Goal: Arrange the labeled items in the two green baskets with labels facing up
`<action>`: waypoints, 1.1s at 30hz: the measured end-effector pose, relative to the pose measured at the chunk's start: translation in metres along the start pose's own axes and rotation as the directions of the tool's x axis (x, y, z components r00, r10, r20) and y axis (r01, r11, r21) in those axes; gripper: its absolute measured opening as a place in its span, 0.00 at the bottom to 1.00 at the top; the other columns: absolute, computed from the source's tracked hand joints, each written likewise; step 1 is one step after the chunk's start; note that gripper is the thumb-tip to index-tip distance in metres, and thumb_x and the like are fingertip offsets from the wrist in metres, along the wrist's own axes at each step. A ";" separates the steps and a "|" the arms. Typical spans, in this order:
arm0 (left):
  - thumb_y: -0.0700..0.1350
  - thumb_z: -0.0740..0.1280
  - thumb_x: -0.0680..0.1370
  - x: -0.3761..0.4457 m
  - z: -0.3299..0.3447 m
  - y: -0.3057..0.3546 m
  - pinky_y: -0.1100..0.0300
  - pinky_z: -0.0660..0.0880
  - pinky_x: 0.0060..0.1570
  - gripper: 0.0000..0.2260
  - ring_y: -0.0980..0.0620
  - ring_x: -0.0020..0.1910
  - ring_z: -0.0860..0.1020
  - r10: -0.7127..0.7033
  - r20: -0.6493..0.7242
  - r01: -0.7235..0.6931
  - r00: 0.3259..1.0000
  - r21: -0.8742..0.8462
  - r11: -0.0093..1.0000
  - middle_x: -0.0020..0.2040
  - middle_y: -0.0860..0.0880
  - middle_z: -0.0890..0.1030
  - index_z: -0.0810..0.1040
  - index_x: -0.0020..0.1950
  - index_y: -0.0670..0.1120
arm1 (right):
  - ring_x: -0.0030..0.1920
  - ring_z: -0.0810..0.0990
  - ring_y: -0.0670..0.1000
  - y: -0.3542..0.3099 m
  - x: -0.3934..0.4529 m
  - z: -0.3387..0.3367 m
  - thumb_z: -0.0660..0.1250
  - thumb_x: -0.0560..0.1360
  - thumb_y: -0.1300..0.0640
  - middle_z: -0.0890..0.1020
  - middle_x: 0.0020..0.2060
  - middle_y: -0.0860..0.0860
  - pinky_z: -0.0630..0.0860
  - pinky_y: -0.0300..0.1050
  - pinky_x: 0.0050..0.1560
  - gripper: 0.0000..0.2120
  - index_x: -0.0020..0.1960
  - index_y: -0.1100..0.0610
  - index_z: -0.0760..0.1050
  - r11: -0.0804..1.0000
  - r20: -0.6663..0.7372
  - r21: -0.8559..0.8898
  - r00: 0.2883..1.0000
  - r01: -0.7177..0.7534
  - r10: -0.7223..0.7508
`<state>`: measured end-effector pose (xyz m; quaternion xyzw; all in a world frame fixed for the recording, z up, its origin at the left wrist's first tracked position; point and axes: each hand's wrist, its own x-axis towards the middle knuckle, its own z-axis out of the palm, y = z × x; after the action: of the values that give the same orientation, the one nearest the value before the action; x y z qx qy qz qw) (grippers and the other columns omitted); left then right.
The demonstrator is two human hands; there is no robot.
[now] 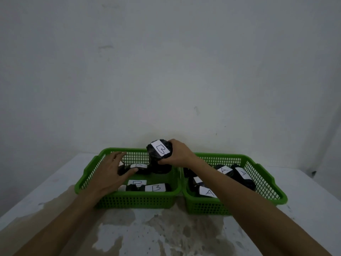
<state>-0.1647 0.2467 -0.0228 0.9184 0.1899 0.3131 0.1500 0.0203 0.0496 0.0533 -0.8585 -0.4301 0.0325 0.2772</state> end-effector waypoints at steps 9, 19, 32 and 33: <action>0.75 0.51 0.73 0.000 0.008 -0.012 0.51 0.71 0.64 0.40 0.49 0.65 0.71 -0.031 -0.030 0.031 0.999 -0.014 0.999 0.66 0.48 0.74 0.73 0.69 0.45 | 0.48 0.79 0.55 0.006 0.042 0.047 0.80 0.66 0.45 0.78 0.50 0.55 0.75 0.47 0.41 0.30 0.57 0.60 0.70 0.975 0.087 -0.075 0.973 -0.209 0.216; 0.76 0.54 0.71 0.001 0.011 -0.014 0.49 0.74 0.60 0.39 0.48 0.62 0.72 -0.065 0.077 0.061 0.995 0.058 0.996 0.62 0.48 0.76 0.74 0.66 0.46 | 0.54 0.78 0.57 -0.003 0.042 0.052 0.78 0.69 0.47 0.77 0.58 0.59 0.80 0.49 0.50 0.34 0.63 0.63 0.66 0.945 0.110 -0.148 0.945 -0.291 0.308; 0.76 0.56 0.70 0.000 0.006 -0.008 0.49 0.73 0.62 0.41 0.47 0.64 0.73 -0.107 0.148 0.099 0.983 0.064 0.993 0.67 0.48 0.75 0.72 0.70 0.46 | 0.56 0.77 0.58 -0.013 0.023 0.029 0.72 0.72 0.39 0.76 0.60 0.59 0.76 0.50 0.49 0.35 0.67 0.63 0.68 0.928 0.076 -0.290 0.961 -0.234 0.266; 0.76 0.56 0.70 0.000 0.007 -0.009 0.49 0.73 0.62 0.41 0.47 0.64 0.73 -0.100 0.146 0.093 0.984 0.055 0.994 0.66 0.48 0.75 0.72 0.69 0.46 | 0.52 0.77 0.57 -0.013 0.020 0.025 0.72 0.73 0.39 0.78 0.56 0.58 0.75 0.49 0.45 0.32 0.64 0.63 0.71 0.937 0.060 -0.267 0.967 -0.224 0.249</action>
<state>-0.1627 0.2535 -0.0322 0.9322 0.2301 0.2314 0.1565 0.0159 0.0816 0.0426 -0.9304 -0.3367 0.0490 0.1367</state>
